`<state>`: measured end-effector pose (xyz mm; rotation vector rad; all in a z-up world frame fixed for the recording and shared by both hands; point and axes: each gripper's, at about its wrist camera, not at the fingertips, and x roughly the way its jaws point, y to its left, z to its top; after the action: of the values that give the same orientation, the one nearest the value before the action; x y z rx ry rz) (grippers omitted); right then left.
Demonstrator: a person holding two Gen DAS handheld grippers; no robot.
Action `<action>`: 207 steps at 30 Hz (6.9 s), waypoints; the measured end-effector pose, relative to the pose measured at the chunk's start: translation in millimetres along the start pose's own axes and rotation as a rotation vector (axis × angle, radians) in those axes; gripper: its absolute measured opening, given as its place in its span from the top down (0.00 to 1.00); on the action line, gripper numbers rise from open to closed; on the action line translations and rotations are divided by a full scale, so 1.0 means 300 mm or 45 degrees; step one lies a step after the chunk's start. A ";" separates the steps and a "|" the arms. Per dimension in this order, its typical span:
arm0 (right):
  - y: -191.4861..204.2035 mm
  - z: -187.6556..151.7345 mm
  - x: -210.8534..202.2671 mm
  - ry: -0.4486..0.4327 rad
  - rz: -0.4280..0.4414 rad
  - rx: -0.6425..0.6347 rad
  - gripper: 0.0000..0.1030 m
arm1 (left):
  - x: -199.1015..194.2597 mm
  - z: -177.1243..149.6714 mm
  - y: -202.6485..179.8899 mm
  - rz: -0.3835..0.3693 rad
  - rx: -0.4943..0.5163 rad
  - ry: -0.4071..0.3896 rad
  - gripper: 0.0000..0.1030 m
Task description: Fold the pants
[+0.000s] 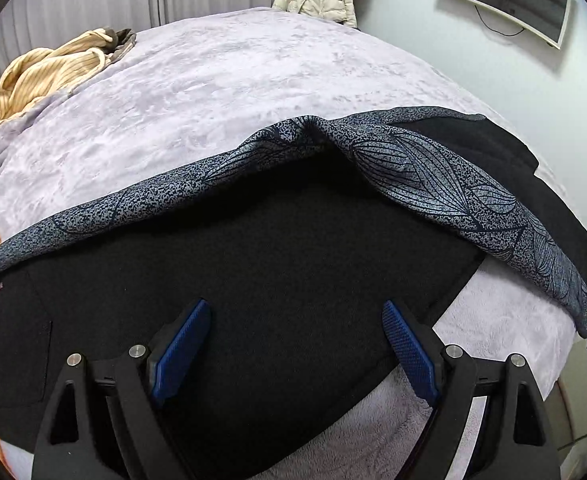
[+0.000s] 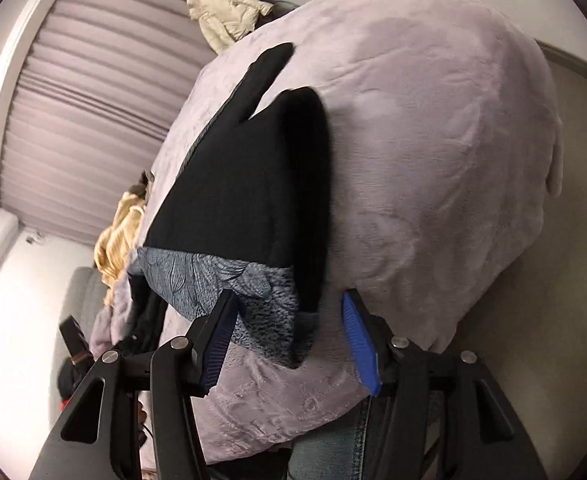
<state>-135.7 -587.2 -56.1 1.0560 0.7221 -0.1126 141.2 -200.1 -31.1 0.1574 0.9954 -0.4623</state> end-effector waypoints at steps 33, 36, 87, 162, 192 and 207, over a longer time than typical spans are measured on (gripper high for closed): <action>0.439 0.669 0.312 -0.075 0.165 -0.284 0.30 | 0.096 0.454 -0.108 0.061 -0.001 -0.100 0.14; 0.372 0.604 0.244 -0.119 0.079 -0.253 0.30 | 0.096 0.352 -0.022 0.073 -0.038 -0.067 0.14; 0.418 0.398 0.538 -0.083 -0.124 -0.381 0.62 | -0.124 0.160 0.544 0.458 -0.191 -0.066 0.00; 0.847 -0.513 0.807 0.730 0.277 -0.266 0.49 | -0.211 -0.416 1.073 0.293 -0.675 -0.320 0.00; 0.900 -0.242 0.591 0.316 0.006 -0.662 0.80 | -0.434 -0.153 0.654 0.487 -0.373 -0.404 0.00; 0.616 -0.082 0.545 0.273 0.019 -0.300 0.67 | -0.212 -0.080 0.313 0.144 -0.216 -0.125 0.00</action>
<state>54.7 -432.3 -20.6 0.8551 0.8975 0.0984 135.4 -89.2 1.6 0.0382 0.9192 -0.2781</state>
